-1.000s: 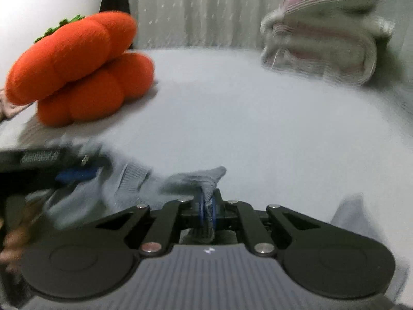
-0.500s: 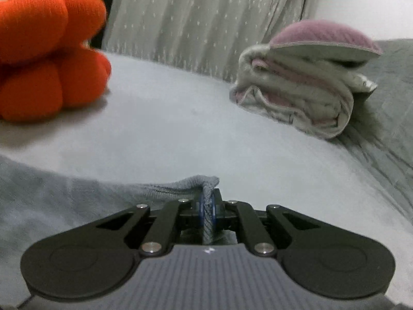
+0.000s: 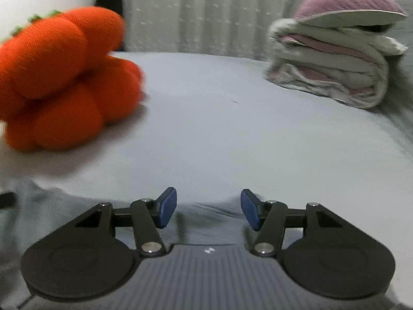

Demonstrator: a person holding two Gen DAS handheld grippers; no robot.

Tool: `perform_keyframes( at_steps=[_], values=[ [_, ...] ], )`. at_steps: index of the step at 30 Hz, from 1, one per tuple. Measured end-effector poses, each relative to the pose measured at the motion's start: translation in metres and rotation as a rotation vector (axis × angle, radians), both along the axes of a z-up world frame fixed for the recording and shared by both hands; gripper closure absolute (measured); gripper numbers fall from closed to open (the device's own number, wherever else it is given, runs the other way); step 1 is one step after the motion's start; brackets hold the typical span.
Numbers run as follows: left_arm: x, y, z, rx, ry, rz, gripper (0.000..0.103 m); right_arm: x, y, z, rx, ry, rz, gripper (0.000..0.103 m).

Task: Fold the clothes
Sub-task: 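Grasp the sweater sleeve cuff with the left gripper and lift it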

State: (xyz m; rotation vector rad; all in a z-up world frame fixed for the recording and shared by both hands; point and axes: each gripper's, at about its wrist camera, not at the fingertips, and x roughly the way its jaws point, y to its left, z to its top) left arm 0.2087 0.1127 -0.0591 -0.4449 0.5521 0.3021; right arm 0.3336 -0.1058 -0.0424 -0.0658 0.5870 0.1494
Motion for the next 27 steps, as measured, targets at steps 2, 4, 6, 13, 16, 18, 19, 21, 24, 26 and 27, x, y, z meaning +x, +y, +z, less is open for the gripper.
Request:
perform_keyframes(
  at_steps=[2,4,6,13,16,18,19,21,24,26,27],
  values=[
    [-0.001,0.005,0.0,0.01,0.002,0.021,0.036,-0.004,0.009,-0.001,0.052,-0.019,0.058,0.04],
    [0.0,0.01,-0.001,0.002,0.004,0.038,0.037,-0.005,0.01,-0.009,0.107,-0.031,0.097,0.039],
    [0.002,0.015,-0.004,-0.014,0.003,0.046,0.038,-0.004,0.009,-0.021,0.147,0.005,0.137,0.039],
    [0.02,0.011,-0.007,0.019,0.022,-0.099,0.012,0.001,-0.003,-0.025,0.171,0.022,0.13,0.039],
    [0.022,0.005,-0.009,0.06,0.024,-0.175,0.001,0.001,-0.003,-0.024,0.16,0.017,0.158,0.033],
    [0.019,0.005,-0.014,0.07,-0.001,-0.178,0.001,0.0,-0.001,-0.024,0.152,0.008,0.171,0.03],
    [0.018,0.005,-0.016,0.069,-0.009,-0.181,0.001,0.0,0.0,-0.025,0.146,0.006,0.176,0.028],
    [0.018,0.009,-0.014,0.045,-0.019,-0.189,0.001,-0.001,0.002,-0.027,0.135,0.004,0.185,0.026],
    [0.02,0.021,-0.014,-0.038,-0.065,-0.185,0.001,0.0,0.007,-0.031,0.12,0.015,0.188,0.026],
    [0.019,0.029,-0.015,-0.083,-0.09,-0.166,0.005,0.0,0.01,-0.032,0.113,0.016,0.196,0.026],
    [0.019,0.032,-0.015,-0.096,-0.1,-0.153,0.013,0.0,0.011,-0.032,0.113,0.014,0.196,0.026]
  ],
)
